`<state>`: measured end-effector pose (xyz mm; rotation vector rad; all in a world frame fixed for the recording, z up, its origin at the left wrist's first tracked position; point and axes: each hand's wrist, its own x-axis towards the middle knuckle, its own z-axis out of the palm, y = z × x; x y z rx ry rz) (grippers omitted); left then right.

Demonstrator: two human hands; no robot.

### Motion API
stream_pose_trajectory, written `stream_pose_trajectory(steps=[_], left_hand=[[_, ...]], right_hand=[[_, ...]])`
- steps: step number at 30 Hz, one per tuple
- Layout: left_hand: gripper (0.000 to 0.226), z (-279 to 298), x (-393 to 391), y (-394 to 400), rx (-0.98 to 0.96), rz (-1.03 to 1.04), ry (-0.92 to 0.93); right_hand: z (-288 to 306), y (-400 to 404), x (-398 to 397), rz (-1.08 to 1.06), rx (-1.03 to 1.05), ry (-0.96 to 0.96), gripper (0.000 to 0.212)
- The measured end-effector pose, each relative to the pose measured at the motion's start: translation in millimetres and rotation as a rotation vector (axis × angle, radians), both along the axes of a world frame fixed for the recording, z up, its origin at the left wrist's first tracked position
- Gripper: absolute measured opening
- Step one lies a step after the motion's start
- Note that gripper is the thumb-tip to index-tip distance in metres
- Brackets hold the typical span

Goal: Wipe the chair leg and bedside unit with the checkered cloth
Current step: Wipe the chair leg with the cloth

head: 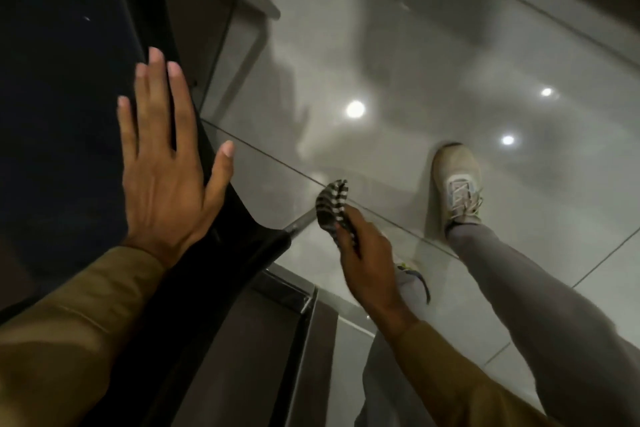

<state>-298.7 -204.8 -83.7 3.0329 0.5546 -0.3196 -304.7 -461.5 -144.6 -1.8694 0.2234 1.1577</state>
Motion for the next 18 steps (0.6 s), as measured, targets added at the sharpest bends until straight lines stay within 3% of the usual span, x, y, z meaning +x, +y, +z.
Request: stream_pose_trajectory(steps=[4, 9, 13, 15, 18], left_hand=[[0.082, -10.8, 1.7, -7.4, -0.053, 0.04, -0.057], [0.08, -17.6, -1.8, -5.0, -0.1, 0.062, -0.079], [0.09, -26.6, -12.7, 2.8, -0.11, 0.132, -0.002], [0.097, -29.8, -16.7, 6.4, -0.105, 0.189, 0.045], [0.086, -28.9, -12.1, 5.8, -0.136, 0.14, -0.017]], right_hand=[[0.8, 31.9, -40.5, -0.059, 0.175, 0.094, 0.031], [-17.2, 56.7, -73.3, -0.393, 0.191, 0.282, 0.029], [-50.6, 63.5, -83.0, -0.275, 0.111, 0.159, 0.06], [-72.9, 66.8, -80.8, -0.289, 0.078, 0.192, 0.056], [-95.0, 73.4, -58.1, -0.449, 0.103, 0.391, 0.041]])
